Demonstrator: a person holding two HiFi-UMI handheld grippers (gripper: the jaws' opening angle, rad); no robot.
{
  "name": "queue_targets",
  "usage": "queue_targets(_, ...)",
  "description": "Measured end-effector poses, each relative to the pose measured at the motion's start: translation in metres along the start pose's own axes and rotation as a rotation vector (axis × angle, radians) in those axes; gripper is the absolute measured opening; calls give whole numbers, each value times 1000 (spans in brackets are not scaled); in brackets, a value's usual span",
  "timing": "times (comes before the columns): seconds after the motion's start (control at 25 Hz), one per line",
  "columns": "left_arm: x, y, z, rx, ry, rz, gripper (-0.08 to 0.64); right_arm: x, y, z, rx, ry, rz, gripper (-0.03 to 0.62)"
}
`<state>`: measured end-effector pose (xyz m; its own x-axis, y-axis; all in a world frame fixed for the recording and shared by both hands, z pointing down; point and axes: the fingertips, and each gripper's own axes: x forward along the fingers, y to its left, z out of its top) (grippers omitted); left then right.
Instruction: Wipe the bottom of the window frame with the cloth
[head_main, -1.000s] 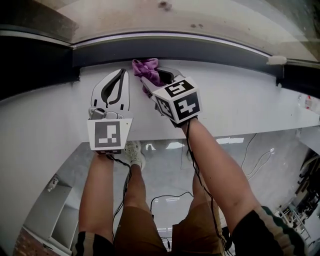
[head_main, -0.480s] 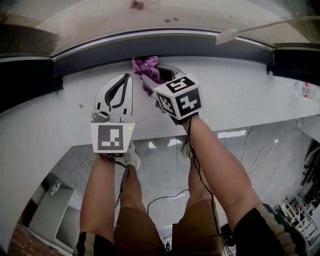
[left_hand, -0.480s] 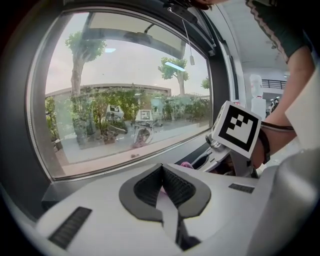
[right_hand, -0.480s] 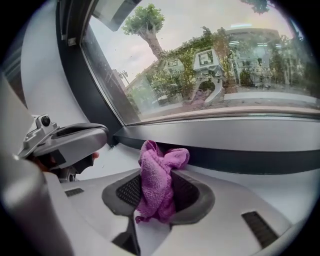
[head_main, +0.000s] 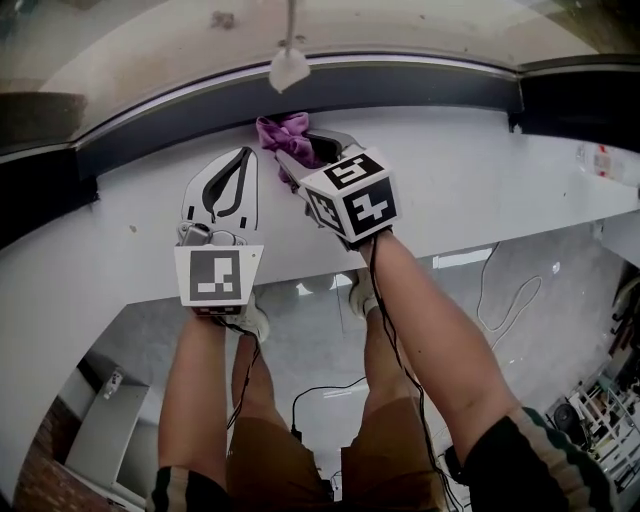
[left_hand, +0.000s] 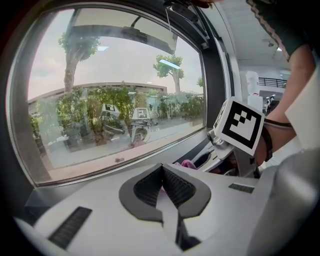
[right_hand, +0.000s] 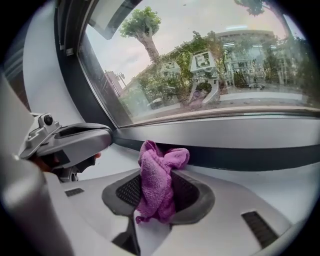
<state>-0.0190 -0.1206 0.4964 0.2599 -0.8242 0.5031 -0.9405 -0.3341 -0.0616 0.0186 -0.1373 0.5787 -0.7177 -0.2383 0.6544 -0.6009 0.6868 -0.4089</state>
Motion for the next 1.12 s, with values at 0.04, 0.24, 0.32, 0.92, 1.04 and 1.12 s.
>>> queue_targets(0.04,3,-5,2,7,3,-5,10,-3,-4,-1,2,-2,-1,153)
queue_targets(0.24,19,-31,10,13,9,-32,9,-18,-24,-3,29,-16,-2,153)
queue_targets(0.32,25,-40,12,10,9,-40,9,-24,-31,-5,28,-18,-5,153)
queue_targets(0.92,71,-100,34,-16,27,-80,9,-69,-91,-16,41,-37,-67,153)
queue_targets(1.04,81,-112,42,-25,33,-98,9,-80,-104,-19,50,-37,-81,153)
queue_targets(1.12,87,-120,45,-23,30,-109,9,-88,-113,-21,51,-38,-87,153)
